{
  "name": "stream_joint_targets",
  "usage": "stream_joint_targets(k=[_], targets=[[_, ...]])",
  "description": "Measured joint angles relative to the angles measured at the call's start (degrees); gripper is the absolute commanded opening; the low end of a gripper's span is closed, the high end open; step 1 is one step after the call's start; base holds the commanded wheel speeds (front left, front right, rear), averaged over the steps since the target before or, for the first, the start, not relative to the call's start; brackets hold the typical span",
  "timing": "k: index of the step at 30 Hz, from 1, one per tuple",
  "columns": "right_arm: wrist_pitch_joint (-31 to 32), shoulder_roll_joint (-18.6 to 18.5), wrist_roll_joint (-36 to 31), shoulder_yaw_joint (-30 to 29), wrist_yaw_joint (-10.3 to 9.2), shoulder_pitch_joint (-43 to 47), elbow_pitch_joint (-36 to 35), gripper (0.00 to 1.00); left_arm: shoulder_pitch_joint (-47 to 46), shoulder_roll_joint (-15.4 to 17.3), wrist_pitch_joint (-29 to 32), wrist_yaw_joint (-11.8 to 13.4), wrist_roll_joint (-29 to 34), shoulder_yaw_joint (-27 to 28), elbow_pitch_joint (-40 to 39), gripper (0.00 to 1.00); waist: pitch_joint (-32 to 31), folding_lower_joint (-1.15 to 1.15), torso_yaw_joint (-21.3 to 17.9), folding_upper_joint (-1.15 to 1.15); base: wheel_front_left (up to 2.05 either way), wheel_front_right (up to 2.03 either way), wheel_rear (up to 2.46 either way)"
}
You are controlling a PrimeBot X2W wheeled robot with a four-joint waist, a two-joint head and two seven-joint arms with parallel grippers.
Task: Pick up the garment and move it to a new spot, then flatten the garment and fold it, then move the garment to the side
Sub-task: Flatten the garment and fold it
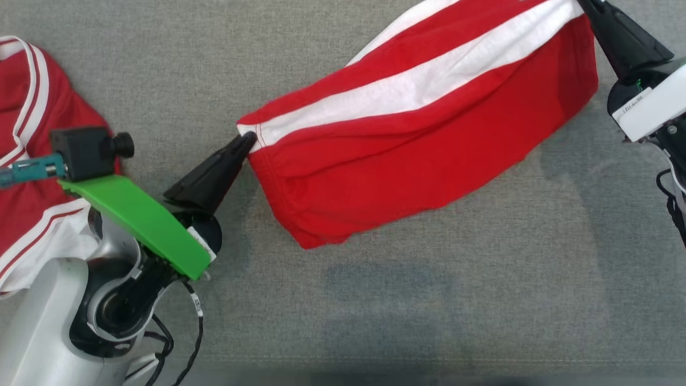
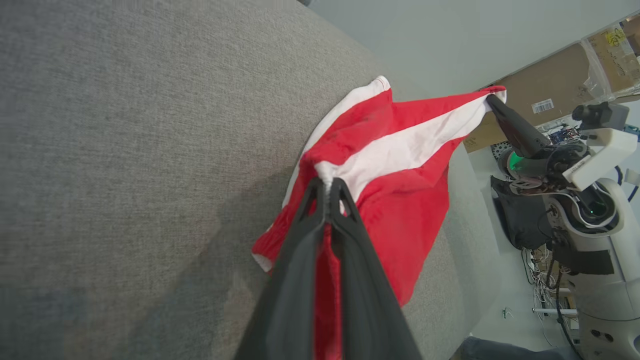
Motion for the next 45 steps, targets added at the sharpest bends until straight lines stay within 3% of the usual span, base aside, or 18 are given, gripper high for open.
stream_joint_targets(k=[14, 28, 41, 42, 44, 45], targets=[[-0.1, 0.8, -3.5, 2.8, 0.63, -8.5, 8.8, 0.00, -5.3, -3.7, -2.6, -0.3, 1.5, -0.4, 6.9, 0.00, 7.4, -0.01, 2.6, 0.00, 0.00, 0.00, 0.00], [-1.9, 0.8, -6.9, 4.8, 1.59, -13.4, 16.0, 0.00, -7.0, -6.0, -5.2, -2.7, 3.2, -1.7, 11.0, 0.00, 7.2, -0.01, 4.1, 0.00, 0.00, 0.00, 0.00], [-3.8, 1.3, -8.3, 5.8, 2.10, -16.3, 21.9, 0.00, -7.8, -7.4, -6.8, -3.4, 4.0, -2.9, 13.2, 0.00, 5.5, -0.01, 5.5, 0.00, 0.00, 0.00, 0.00], [-3.9, 1.3, -8.4, 6.0, 2.10, -16.5, 22.2, 0.03, -7.8, -7.4, -6.9, -3.4, 4.1, -2.9, 13.4, 0.00, 5.4, -0.01, 5.6, 0.00, 0.00, 0.00, 0.00], [-4.9, 1.3, -9.3, 6.2, 2.10, -16.8, 22.8, 0.47, -7.8, -7.5, -7.4, -3.4, 4.3, -2.9, 14.0, 0.06, 5.3, -0.01, 5.6, 0.00, 0.00, 0.00, 0.00], [-5.4, 1.3, -9.6, 6.2, 2.10, -16.9, 23.2, 0.91, -7.8, -7.5, -7.5, -3.4, 4.6, -2.9, 14.3, 0.24, 5.2, -0.01, 5.6, 0.00, 0.00, 0.00, 0.00]])
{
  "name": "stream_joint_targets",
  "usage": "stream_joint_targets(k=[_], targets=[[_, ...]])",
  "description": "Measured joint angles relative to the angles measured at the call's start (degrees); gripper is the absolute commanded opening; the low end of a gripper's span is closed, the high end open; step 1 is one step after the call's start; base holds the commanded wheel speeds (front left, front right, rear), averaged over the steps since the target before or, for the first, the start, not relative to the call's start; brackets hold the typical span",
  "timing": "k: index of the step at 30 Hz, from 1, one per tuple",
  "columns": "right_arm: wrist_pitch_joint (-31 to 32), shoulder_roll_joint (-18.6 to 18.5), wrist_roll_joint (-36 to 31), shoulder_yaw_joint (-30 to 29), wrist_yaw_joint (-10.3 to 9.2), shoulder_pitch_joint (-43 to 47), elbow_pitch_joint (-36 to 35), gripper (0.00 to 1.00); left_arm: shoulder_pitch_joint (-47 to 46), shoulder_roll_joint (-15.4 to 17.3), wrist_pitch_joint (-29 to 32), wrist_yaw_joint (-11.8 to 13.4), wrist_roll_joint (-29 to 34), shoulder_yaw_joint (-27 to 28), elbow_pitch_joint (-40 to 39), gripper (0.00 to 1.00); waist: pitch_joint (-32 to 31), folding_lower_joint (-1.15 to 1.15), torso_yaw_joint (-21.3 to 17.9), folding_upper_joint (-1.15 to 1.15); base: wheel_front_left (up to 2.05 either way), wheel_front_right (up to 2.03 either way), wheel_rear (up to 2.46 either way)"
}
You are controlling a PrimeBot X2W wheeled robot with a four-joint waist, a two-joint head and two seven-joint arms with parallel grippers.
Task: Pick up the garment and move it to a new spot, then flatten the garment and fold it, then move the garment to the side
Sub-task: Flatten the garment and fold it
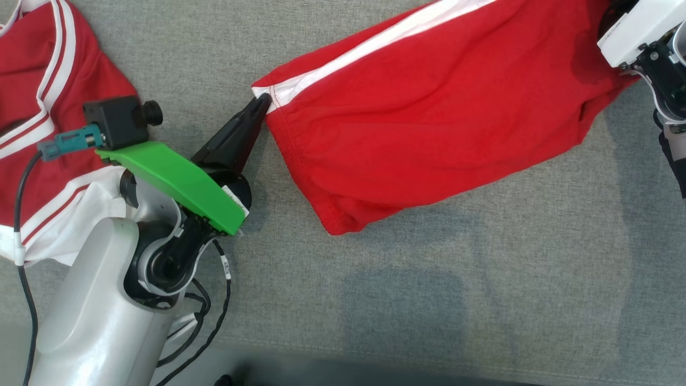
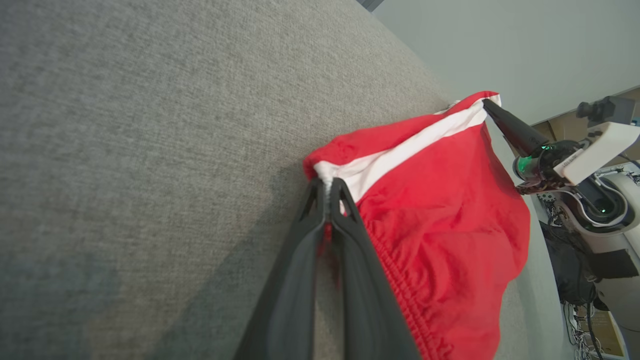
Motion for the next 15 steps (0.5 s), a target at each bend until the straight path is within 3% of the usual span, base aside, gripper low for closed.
stream_joint_targets(k=[1, 2, 3, 15], targets=[[-0.3, 0.0, -0.2, 0.0, 0.00, -0.1, 0.4, 1.00, 0.0, -0.1, -0.2, 0.0, 0.4, 0.0, 0.2, 0.40, -0.1, 0.00, 0.0, 0.00, 0.00, 0.00, 0.00], [-0.8, 0.2, -0.4, 0.1, 0.01, -0.2, 0.7, 1.00, 0.0, -0.1, -0.5, 0.0, 1.0, 0.0, 0.4, 0.67, -0.1, 0.00, 0.0, 0.00, 0.00, 0.00, 0.00], [-1.1, 0.3, -0.7, 0.3, 0.01, -0.4, 0.9, 1.00, 0.0, -0.1, -0.7, 0.0, 1.8, 0.0, 0.4, 1.00, -0.2, 0.00, -0.1, 0.00, 0.00, 0.00, 0.00], [-3.0, 0.9, -1.9, 4.3, 1.01, -0.4, 3.3, 1.00, 0.0, 2.2, -2.6, 0.0, 6.3, -0.4, 1.7, 1.00, -3.0, 0.00, -1.5, 0.00, 0.00, 0.00, 0.00]])
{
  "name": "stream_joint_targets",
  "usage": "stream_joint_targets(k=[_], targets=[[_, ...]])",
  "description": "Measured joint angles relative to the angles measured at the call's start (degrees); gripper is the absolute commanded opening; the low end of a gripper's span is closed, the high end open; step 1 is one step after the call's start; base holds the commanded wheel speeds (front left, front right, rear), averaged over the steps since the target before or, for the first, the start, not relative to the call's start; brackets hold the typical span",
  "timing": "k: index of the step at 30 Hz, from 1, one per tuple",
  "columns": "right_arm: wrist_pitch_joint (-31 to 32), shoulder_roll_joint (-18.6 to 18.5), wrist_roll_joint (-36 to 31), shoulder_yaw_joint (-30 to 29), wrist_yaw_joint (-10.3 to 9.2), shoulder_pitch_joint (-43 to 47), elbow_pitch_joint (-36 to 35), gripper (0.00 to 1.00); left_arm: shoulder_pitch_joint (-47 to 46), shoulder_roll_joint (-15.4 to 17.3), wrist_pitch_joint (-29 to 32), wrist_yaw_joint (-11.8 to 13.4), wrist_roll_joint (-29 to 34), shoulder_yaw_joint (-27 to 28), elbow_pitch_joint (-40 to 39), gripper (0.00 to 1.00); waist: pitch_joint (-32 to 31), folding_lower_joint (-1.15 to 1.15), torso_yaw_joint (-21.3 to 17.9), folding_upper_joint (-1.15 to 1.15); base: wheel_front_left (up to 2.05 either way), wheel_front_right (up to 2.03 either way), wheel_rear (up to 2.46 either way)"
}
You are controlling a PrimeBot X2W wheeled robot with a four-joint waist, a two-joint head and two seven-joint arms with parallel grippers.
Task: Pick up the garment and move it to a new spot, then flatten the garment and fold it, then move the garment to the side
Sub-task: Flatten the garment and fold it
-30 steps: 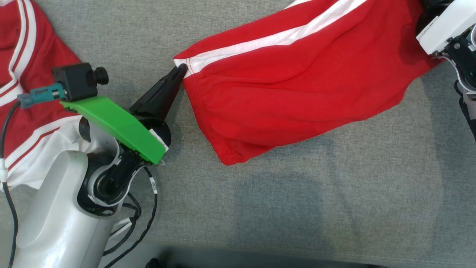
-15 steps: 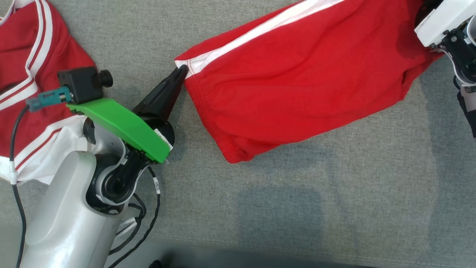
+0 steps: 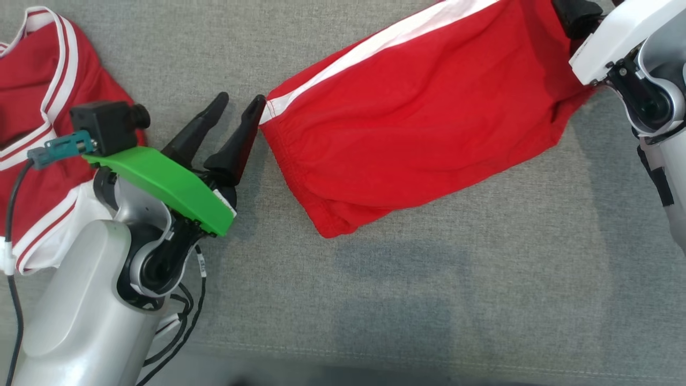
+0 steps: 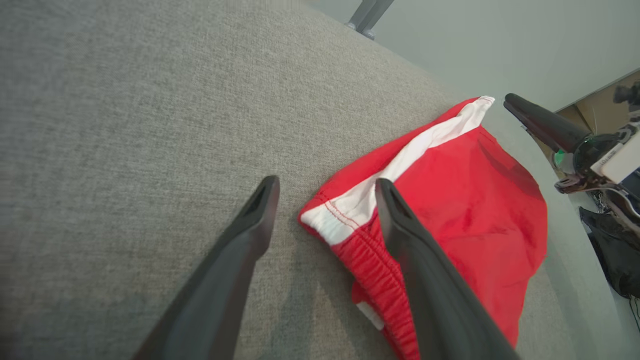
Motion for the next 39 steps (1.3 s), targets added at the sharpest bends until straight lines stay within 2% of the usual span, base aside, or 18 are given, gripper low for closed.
stream_joint_targets(k=[5, 9, 15, 24, 32, 39], targets=[[-1.5, -2.9, -1.5, 1.3, 0.11, 2.2, -0.4, 1.00, 0.7, 2.1, -2.5, 0.4, 3.6, 0.2, -1.5, 1.00, -2.3, 0.00, -0.7, 0.00, 0.00, 0.00, 0.00], [-1.4, -7.1, -3.3, 1.4, 0.20, 4.4, 0.4, 1.00, 3.1, 5.0, -5.4, 2.4, 9.5, 0.6, -1.9, 1.00, -4.4, 0.00, -1.1, 0.00, 0.00, 0.00, 0.00], [-0.9, -9.6, -2.4, -0.2, 0.20, 8.3, 1.8, 1.00, 6.3, 4.9, -8.3, 4.0, 13.4, 0.1, -5.6, 1.00, -7.1, 0.00, -0.5, 0.00, 0.00, 0.00, 0.00], [0.9, -10.1, 0.4, -1.2, 0.27, 10.3, 3.4, 1.00, 10.3, 2.7, -11.8, 4.7, 15.0, 0.3, -9.2, 1.00, -7.6, 0.00, 3.7, 0.00, 0.00, 0.00, 0.00], [3.1, -10.1, 0.6, 0.2, 0.51, 10.6, 5.0, 1.00, 12.6, 2.4, -13.9, 5.2, 17.3, 0.4, -10.5, 1.00, -6.9, 0.00, 7.4, 0.00, 0.00, 0.00, 0.00], [3.7, -10.1, 0.5, 1.0, 0.51, 10.6, 5.4, 1.00, 15.0, 2.3, -15.1, 5.7, 18.0, 0.9, -11.1, 1.00, -6.4, 0.00, 8.5, 0.00, 0.00, 0.00, 0.00]])
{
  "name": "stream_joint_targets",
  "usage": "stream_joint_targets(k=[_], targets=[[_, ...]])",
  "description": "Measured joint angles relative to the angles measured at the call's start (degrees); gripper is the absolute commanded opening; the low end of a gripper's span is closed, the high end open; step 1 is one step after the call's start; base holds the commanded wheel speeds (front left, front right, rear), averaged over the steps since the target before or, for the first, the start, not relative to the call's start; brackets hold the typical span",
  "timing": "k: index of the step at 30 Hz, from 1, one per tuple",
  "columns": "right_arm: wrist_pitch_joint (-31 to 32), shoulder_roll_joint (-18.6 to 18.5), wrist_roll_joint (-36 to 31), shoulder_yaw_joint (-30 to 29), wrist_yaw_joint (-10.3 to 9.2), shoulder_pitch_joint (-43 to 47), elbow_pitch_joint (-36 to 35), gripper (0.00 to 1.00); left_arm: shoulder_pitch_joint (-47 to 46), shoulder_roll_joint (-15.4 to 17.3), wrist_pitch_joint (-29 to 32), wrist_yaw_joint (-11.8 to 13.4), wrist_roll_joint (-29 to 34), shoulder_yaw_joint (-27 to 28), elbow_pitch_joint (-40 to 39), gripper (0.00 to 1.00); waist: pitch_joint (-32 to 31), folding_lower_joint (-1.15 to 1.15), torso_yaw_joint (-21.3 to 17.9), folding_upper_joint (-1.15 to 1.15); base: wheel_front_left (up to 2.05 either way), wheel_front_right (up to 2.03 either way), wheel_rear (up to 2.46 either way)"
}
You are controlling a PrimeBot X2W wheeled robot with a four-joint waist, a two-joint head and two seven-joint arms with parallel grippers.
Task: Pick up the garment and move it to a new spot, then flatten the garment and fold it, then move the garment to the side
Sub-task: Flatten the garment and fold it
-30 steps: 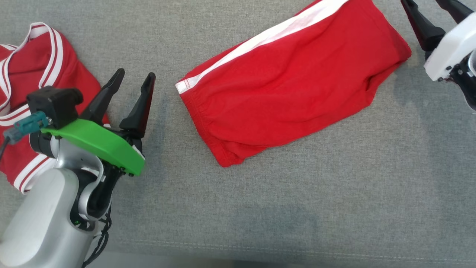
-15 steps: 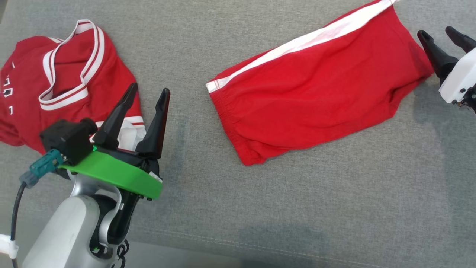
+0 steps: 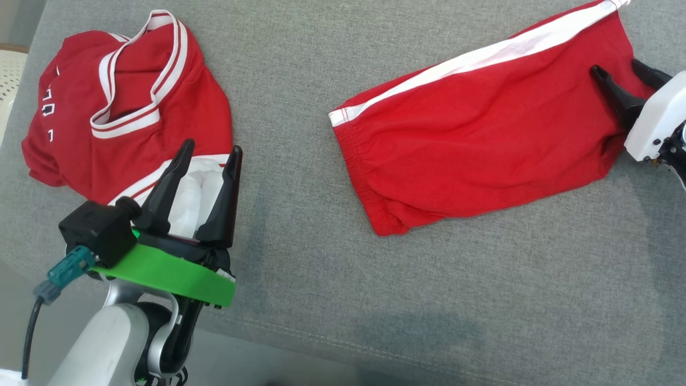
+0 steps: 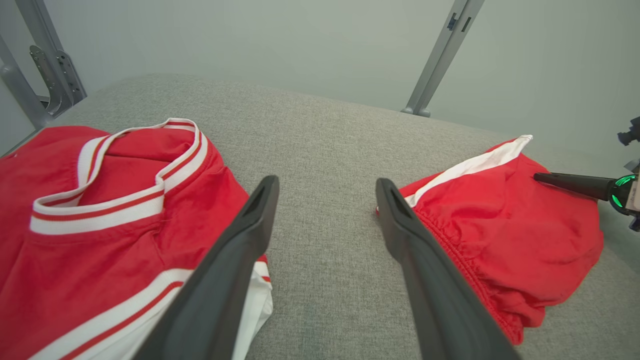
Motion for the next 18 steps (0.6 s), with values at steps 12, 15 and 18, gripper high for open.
stream_joint_targets(k=[12, 15, 18], targets=[[1.5, -2.1, -0.7, 0.6, 0.01, -0.1, 1.0, 1.00, 2.2, -0.5, -0.6, 0.0, 0.7, 1.2, -1.3, 1.00, 0.0, 0.00, -1.2, 0.00, 0.00, 0.00, 0.00], [2.3, -1.8, -0.6, 0.9, 0.01, -0.1, 1.1, 1.00, 2.4, -0.6, -0.6, 0.0, 1.0, 1.2, -1.5, 1.00, 0.0, 0.00, -1.3, 0.00, 0.00, 0.00, 0.00], [3.6, -1.4, 0.6, 0.9, 0.00, -0.1, 1.3, 1.00, 2.5, -0.7, -0.6, 0.2, 1.2, 1.3, -1.7, 1.00, 0.1, 0.00, -1.3, 0.00, 0.00, 0.00, 0.00]])
